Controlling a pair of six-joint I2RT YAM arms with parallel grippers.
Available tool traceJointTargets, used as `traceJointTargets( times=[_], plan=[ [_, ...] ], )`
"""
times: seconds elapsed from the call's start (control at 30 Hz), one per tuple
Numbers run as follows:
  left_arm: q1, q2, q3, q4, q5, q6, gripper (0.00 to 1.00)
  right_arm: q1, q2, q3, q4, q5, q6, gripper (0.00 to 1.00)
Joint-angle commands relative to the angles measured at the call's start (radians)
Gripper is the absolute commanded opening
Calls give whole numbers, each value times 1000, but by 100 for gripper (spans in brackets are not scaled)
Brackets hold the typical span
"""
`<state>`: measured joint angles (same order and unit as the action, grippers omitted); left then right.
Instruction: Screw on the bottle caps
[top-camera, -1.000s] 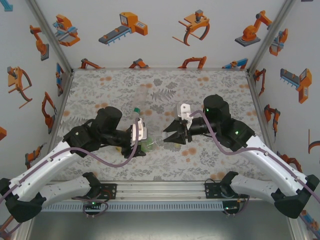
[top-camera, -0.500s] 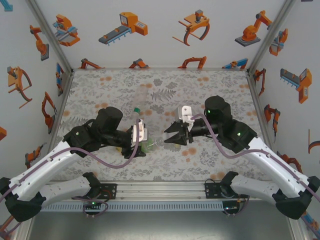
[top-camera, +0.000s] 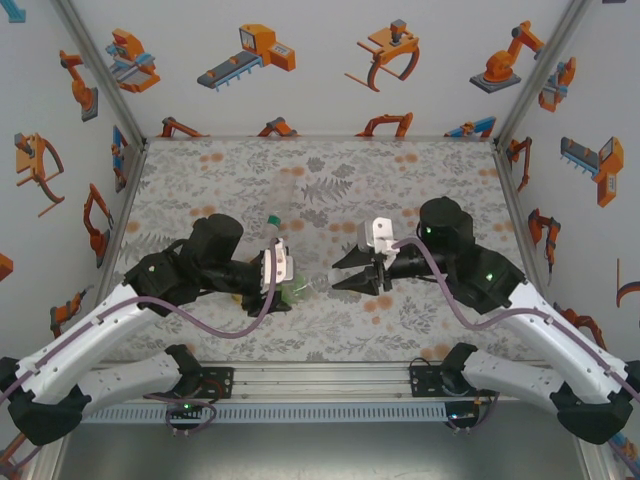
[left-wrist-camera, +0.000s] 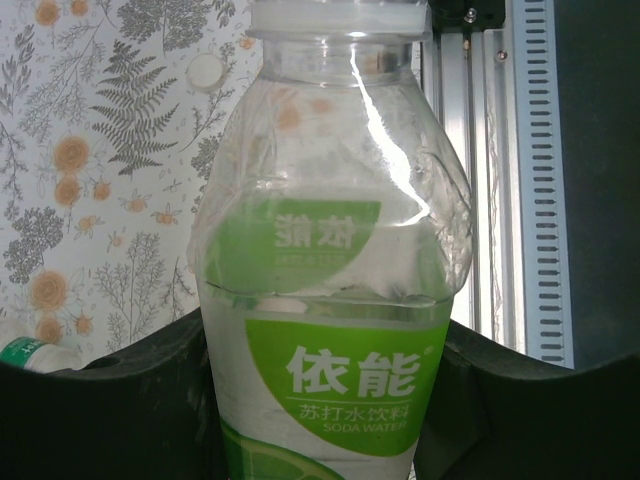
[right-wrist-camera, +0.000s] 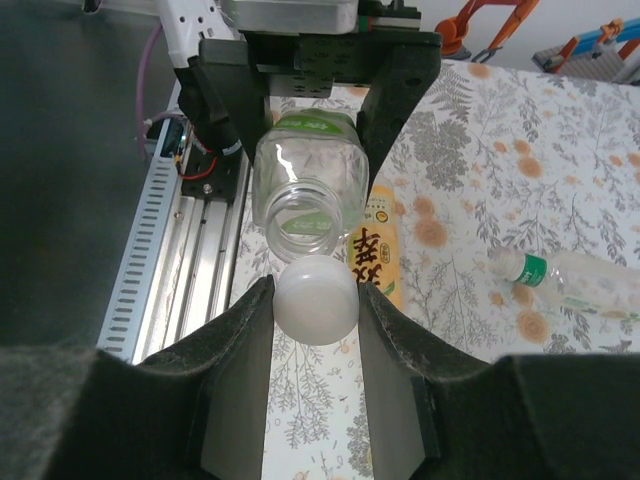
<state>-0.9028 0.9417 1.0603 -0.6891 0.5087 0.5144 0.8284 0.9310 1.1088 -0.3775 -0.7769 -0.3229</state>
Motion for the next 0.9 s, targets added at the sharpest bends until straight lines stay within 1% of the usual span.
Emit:
traceJointTargets(
  times=[0.0, 0.23, 0.37, 0.6, 0.87],
  plan=[
    [-1, -13, 6, 15, 4, 8, 0, 15, 1, 43, 31, -13, -4, 0],
    [-3, 12, 22, 17, 31, 4, 0, 62, 53, 79, 52, -11, -7, 0],
    [-5, 14, 27, 21, 31, 5, 0, 73, 68, 83, 41, -15, -10, 0],
    [-6, 6, 27, 35, 34, 2, 0, 87, 64, 64, 8, -1, -26, 0],
    [-5, -1, 24, 44, 90, -2, 0, 90, 52, 53, -20, 47, -68, 0]
  ],
)
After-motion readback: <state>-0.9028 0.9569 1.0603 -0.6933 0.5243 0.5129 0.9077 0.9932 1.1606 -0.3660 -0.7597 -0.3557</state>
